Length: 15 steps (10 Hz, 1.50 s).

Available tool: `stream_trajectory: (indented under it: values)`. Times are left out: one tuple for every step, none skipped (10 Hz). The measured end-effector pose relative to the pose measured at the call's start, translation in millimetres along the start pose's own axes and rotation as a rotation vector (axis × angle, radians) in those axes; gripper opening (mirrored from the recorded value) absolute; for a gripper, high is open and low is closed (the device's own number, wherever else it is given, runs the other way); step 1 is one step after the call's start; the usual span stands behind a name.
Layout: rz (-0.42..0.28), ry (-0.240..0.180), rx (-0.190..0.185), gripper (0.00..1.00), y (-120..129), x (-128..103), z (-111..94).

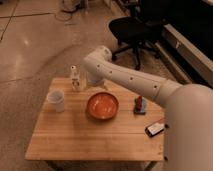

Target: Knock the bottle over

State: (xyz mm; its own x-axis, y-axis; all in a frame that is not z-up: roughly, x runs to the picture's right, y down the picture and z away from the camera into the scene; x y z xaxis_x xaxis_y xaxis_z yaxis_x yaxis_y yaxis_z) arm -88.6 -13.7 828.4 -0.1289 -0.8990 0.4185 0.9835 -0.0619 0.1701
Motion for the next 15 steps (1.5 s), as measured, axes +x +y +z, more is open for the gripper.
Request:
stream_trajectory:
  values:
    - [-0.003, 0.013, -0.004, 0.80, -8, 12, 9]
    - [-0.003, 0.021, -0.002, 0.80, -13, 24, 18]
    - [-0.007, 0.031, 0.007, 0.80, -21, 37, 25]
    - [-0.014, 0.043, 0.022, 0.80, -30, 53, 32]
    - [-0.018, 0.053, 0.032, 0.80, -37, 65, 36]
    - [-0.024, 0.068, 0.040, 0.80, -42, 82, 41]
    - [-0.027, 0.079, 0.045, 0.80, -45, 95, 44]
    - [-0.027, 0.094, 0.048, 0.80, -47, 111, 47]
    - [-0.026, 0.107, 0.045, 0.80, -46, 124, 50]
    - [-0.025, 0.117, 0.041, 0.80, -45, 134, 52]
    - [-0.022, 0.135, 0.024, 0.80, -40, 151, 54]
    - [-0.018, 0.150, 0.005, 0.80, -33, 164, 56]
    - [-0.012, 0.156, -0.012, 0.80, -24, 172, 58]
    - [0.006, 0.166, -0.045, 0.80, -2, 182, 63]
    - [0.024, 0.165, -0.072, 0.80, 17, 186, 67]
